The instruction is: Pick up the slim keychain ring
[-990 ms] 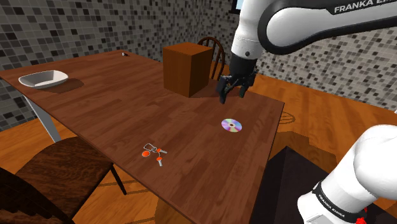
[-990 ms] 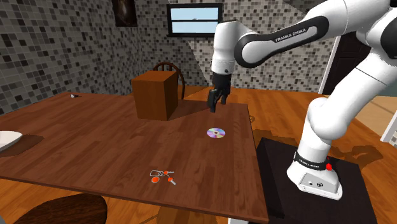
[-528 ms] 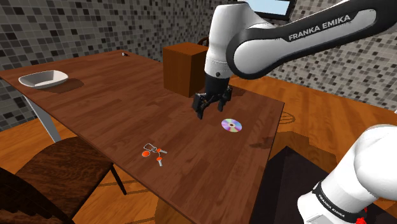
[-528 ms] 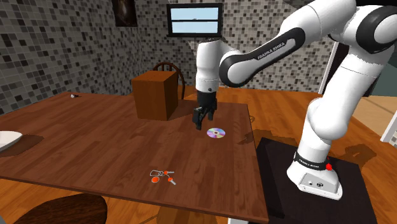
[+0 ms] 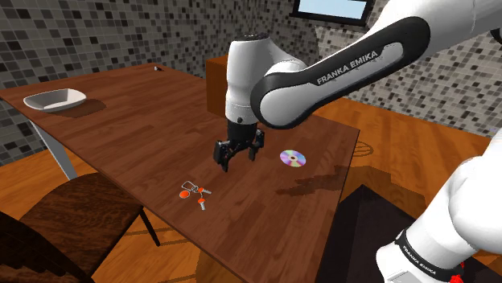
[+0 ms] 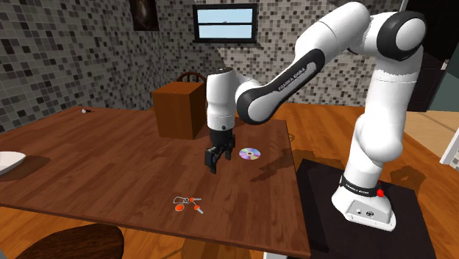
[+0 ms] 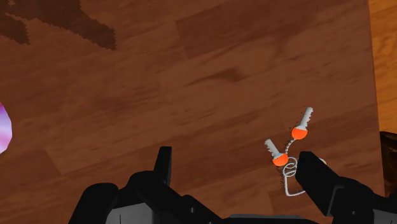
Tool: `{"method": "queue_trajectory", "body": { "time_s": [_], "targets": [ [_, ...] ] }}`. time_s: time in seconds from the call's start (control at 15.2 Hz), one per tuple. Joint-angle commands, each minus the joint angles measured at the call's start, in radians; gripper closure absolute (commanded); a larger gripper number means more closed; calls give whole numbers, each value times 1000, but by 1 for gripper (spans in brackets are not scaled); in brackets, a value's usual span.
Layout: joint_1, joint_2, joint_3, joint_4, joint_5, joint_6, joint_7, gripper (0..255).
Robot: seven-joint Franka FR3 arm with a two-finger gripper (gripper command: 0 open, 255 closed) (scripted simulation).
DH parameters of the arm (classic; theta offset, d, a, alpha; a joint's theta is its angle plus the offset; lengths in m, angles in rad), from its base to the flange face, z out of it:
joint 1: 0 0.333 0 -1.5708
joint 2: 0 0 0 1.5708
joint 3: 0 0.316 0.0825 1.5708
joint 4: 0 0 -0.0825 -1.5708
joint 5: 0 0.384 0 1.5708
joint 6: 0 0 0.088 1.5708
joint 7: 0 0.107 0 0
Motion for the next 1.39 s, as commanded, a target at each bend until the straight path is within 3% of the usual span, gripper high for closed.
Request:
{"method": "queue_trajectory", "body": {
  "time_s": [0.0,0.53,1.19,1.25,1.32],
  "targets": [
    [19,91,12,54,-47,22,53,0],
    [139,398,-4,289,-188,44,194,0],
    [165,478,-32,289,-231,117,223,0],
    [164,477,-32,288,-231,117,222,255],
    [165,477,-32,287,-231,118,223,255]
  ]
}}
